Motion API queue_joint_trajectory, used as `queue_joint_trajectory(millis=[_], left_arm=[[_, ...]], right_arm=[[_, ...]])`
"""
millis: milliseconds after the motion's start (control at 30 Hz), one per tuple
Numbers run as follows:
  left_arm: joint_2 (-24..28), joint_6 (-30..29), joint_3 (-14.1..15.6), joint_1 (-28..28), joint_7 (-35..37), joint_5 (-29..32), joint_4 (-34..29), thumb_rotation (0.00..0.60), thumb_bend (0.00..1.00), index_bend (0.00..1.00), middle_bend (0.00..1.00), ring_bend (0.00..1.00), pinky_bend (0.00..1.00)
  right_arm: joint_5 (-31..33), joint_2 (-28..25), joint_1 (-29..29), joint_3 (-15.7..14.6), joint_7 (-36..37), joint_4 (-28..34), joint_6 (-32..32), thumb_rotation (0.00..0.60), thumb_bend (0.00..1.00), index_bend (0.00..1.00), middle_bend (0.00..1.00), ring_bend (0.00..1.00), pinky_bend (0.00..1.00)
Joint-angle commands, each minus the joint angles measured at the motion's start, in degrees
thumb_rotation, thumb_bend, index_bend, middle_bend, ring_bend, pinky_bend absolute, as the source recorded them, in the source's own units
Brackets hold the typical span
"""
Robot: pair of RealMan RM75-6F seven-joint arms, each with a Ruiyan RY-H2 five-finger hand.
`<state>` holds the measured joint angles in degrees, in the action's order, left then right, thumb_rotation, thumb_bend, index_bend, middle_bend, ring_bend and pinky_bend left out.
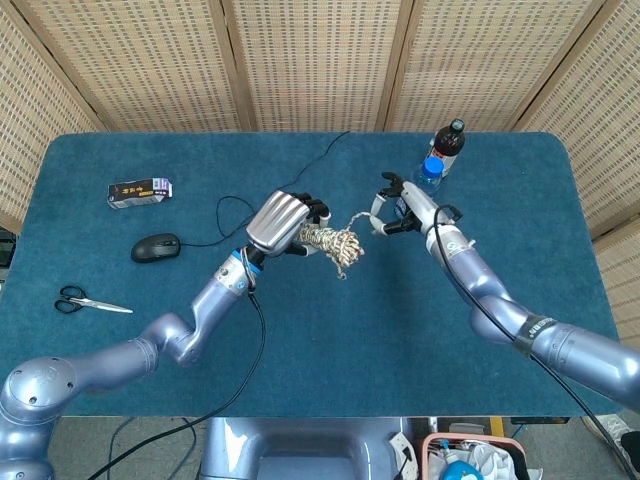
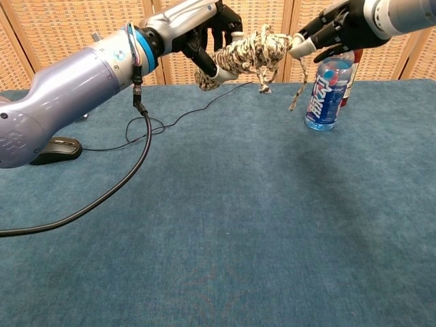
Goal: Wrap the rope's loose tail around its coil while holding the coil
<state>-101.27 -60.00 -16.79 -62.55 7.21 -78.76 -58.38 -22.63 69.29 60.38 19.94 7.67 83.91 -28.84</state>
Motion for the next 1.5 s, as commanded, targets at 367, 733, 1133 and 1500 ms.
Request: queue_joint_trajectory(millis=[367,733,1133,1500], left_arm=[[-1.54,0.31,-4.99,0.14,-11.65,8.52,-5.05,0.6,0.49,0.71,0.6,0.52,0.63],[-1.21,0.8,-7.33,0.25,-16.28,13.53,-9.42,0.6,0.49,0.71,0.6,0.52,0.63],[1.22,0.38,-8.21,1.1,-16.61,14.65,-11.84,0.6,0.49,0.71,0.6,0.52,0.63],[4.42,-1.14,-7.13,2.44,-17.03,12.58,-13.64,0.6,0.49,0.71,0.6,0.52,0.63]], right_arm=[[-5.83,-5.69,-7.34,3.73,9.36,10.04,7.52,0.6,0.44,0.7,0.0,0.0,0.0],[-19.56,-4.71,-11.01,2.67,8.27,12.61,11.35,0.6,0.2,0.04,0.0,0.0,0.0],[-26.88,-5.37,-15.13,1.56,8.13,16.24,0.72,0.6,0.0,0.0,0.0,0.0,0.0],[-40.88,-4.21,-21.63,-5.16,-0.43,10.04,-15.59,0.6,0.0,0.0,0.0,0.0,0.0]])
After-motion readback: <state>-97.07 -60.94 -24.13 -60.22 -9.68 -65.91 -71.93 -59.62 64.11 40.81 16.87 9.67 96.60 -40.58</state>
